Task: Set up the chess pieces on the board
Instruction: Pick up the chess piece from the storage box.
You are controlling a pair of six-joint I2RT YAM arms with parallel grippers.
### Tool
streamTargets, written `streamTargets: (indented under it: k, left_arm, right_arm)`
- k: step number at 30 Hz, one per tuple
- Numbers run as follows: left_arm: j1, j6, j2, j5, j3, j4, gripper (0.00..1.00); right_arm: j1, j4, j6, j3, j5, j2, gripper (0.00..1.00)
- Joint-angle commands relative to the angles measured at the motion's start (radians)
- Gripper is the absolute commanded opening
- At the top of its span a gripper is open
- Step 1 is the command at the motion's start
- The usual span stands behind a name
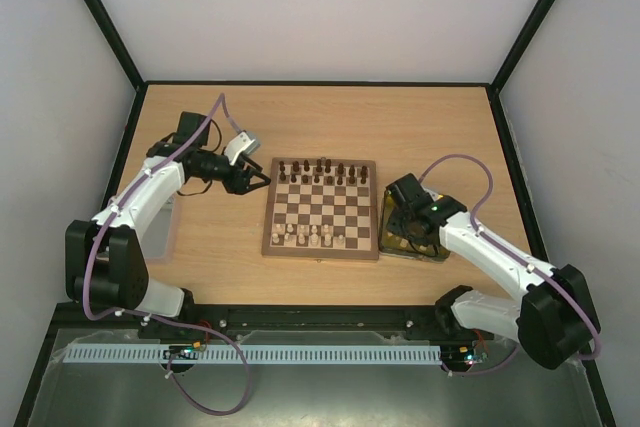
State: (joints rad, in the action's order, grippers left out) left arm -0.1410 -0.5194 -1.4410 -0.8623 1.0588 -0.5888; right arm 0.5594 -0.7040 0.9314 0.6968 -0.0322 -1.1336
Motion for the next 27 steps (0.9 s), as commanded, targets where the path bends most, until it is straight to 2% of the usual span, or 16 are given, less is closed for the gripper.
streamTargets:
  k: [1,12,27]
  left_arm:
    - [-0.005,-0.004,0.011,-0.007,-0.020,0.006,0.55]
    - [-0.007,-0.008,0.007,-0.010,-0.011,0.000,0.55]
    - [-0.025,-0.007,-0.013,0.007,-0.009,0.007,0.57]
  right_arm:
    - [-0.028,-0.015,-0.029,-0.014,0.018,-0.019,0.38]
    - [-0.067,-0.045,-0.051,-0.039,0.057,0.004,0.34]
    - [-0.067,-0.018,-0.172,0.027,0.120,-0.077,0.31]
